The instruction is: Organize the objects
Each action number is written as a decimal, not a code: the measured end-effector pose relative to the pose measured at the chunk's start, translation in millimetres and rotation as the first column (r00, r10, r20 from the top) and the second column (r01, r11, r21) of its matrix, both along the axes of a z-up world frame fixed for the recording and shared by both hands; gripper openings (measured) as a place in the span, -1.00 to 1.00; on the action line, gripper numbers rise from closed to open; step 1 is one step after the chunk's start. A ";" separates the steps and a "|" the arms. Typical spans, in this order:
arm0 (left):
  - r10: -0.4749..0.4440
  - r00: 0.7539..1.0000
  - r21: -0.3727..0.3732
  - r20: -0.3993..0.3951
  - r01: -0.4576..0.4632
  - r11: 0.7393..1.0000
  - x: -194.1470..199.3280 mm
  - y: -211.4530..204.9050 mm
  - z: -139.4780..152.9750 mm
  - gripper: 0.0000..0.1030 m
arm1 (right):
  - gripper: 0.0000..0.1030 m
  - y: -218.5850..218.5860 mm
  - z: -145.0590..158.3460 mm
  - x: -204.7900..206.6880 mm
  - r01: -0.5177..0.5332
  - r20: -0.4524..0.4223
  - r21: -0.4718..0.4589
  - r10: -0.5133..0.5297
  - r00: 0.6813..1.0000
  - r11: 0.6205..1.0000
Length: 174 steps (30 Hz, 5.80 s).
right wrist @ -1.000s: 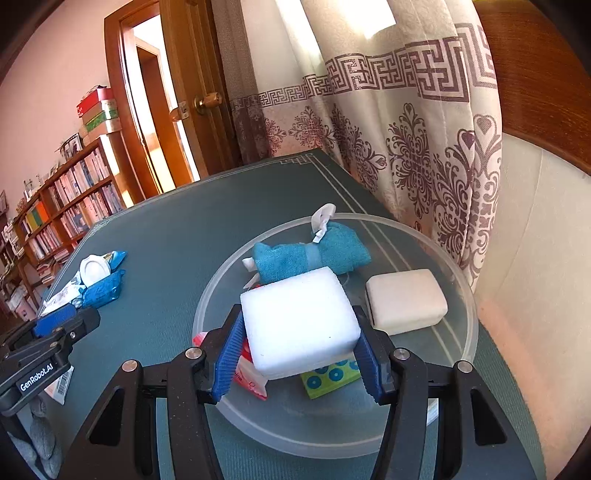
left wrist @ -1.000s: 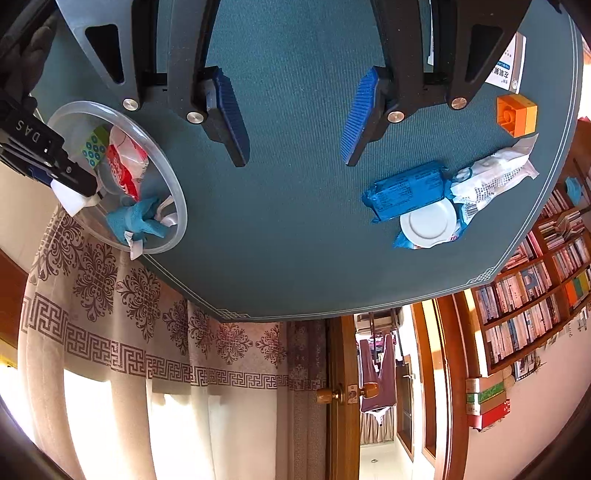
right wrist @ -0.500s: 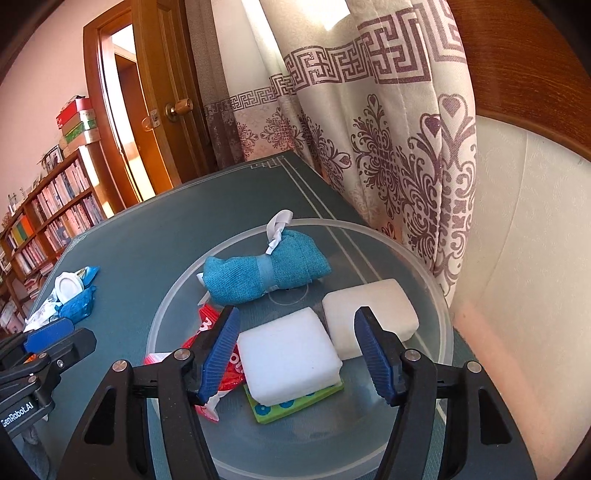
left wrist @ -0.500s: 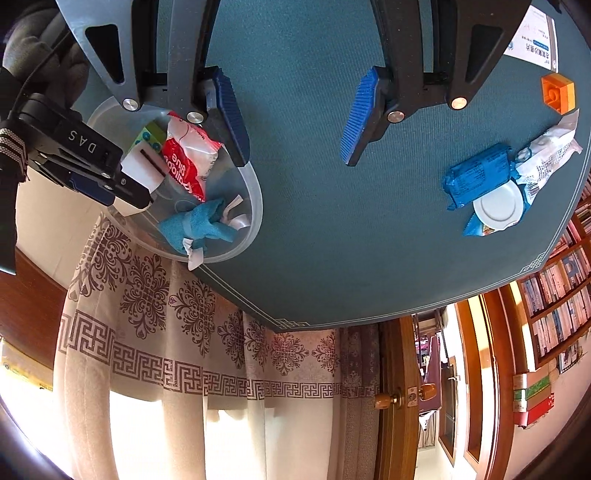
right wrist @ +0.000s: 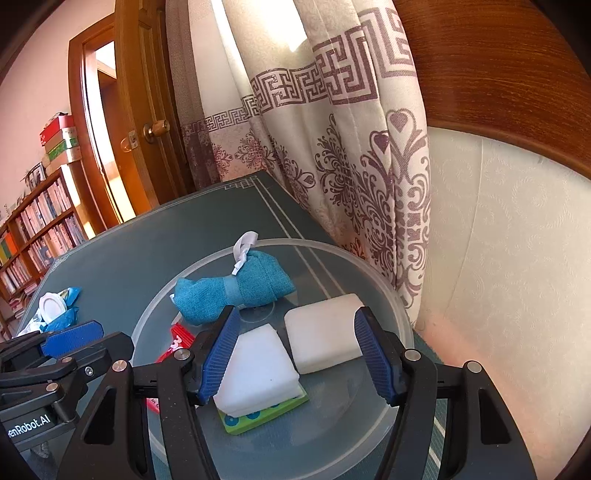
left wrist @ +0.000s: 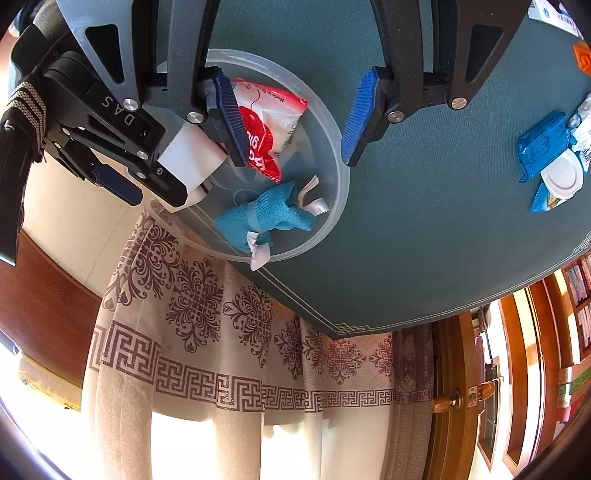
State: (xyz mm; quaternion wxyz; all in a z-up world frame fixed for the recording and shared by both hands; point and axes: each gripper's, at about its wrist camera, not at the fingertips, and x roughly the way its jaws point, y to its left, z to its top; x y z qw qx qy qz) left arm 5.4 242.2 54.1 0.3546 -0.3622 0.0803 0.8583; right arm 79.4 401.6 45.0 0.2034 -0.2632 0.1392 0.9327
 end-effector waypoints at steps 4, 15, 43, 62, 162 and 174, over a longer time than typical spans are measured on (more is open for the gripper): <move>-0.030 0.999 -0.001 -0.011 0.030 1.000 -1.6 14.6 1.3 0.07 | 0.28 3.8 0.2 1.8 0.028 -0.010 0.001 -0.028 1.000 1.000; -0.043 0.999 0.019 0.001 0.043 0.999 -20.7 40.5 -0.5 0.60 | 0.28 21.2 -5.0 8.5 0.123 -0.014 -0.035 -0.123 0.992 0.992; 0.167 0.985 0.024 0.047 -0.169 0.985 -43.1 -52.7 -10.2 0.80 | 0.34 5.4 -2.6 8.7 0.071 -0.034 -0.014 -0.071 0.997 0.997; 0.193 0.978 0.008 0.078 -0.194 0.981 -34.2 -81.6 -22.2 0.80 | 0.35 18.3 1.0 32.2 0.125 -0.030 -0.028 -0.125 0.992 0.992; 0.670 0.739 -0.015 0.064 -0.671 0.741 -62.5 -298.6 -33.0 0.92 | 0.53 -183.3 -24.4 -28.7 -0.564 0.159 -0.091 0.571 0.805 0.821; 0.661 0.746 -0.067 0.080 -0.658 0.750 -65.7 -298.4 -45.5 -0.08 | 0.55 -222.7 -31.7 -40.6 -0.677 0.176 -0.143 0.692 0.701 0.722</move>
